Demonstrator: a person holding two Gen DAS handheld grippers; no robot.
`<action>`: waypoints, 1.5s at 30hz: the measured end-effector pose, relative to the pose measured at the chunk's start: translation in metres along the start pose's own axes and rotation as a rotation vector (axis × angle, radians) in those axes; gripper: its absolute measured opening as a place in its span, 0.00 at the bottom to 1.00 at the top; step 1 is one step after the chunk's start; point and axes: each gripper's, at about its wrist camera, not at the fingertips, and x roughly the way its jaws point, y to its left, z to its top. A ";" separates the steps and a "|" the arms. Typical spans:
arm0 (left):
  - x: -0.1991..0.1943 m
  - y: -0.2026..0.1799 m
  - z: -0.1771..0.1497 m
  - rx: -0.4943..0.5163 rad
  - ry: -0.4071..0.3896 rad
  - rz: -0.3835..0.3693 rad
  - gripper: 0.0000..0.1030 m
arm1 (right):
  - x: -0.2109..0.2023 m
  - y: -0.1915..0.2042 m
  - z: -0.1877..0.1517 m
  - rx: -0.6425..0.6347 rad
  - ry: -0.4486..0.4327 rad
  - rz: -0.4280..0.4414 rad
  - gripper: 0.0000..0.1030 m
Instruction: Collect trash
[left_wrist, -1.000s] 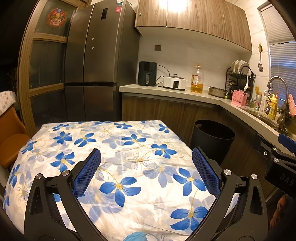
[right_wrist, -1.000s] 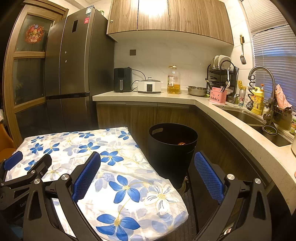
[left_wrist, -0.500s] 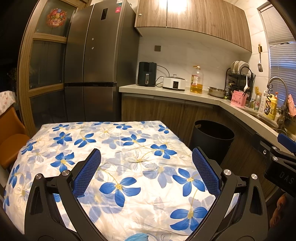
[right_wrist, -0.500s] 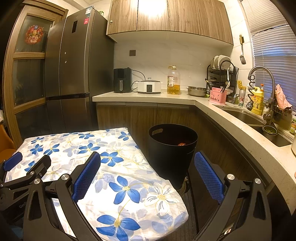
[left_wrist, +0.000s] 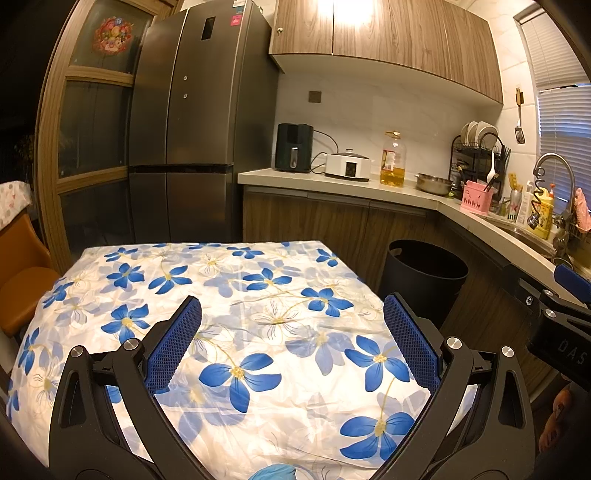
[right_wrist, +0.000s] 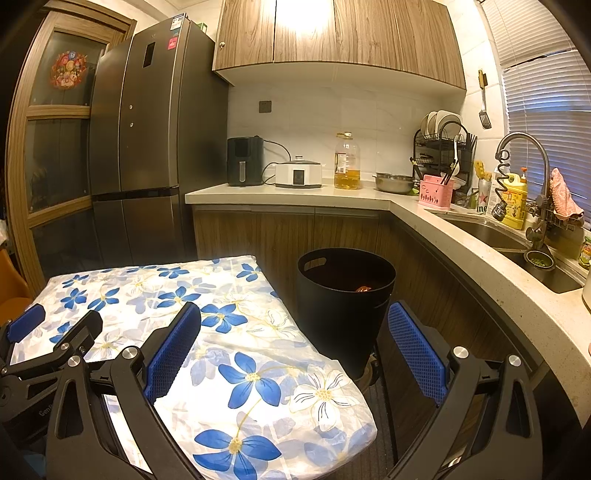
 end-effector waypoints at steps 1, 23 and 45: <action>0.000 0.000 0.000 -0.001 -0.001 -0.001 0.95 | 0.001 0.001 0.001 0.000 0.001 -0.001 0.95; -0.003 -0.004 0.004 0.007 0.000 -0.008 0.95 | 0.002 0.000 0.002 0.006 0.000 -0.002 0.95; 0.003 -0.011 0.003 0.038 -0.005 -0.018 0.94 | 0.003 -0.003 0.002 0.012 0.004 -0.005 0.95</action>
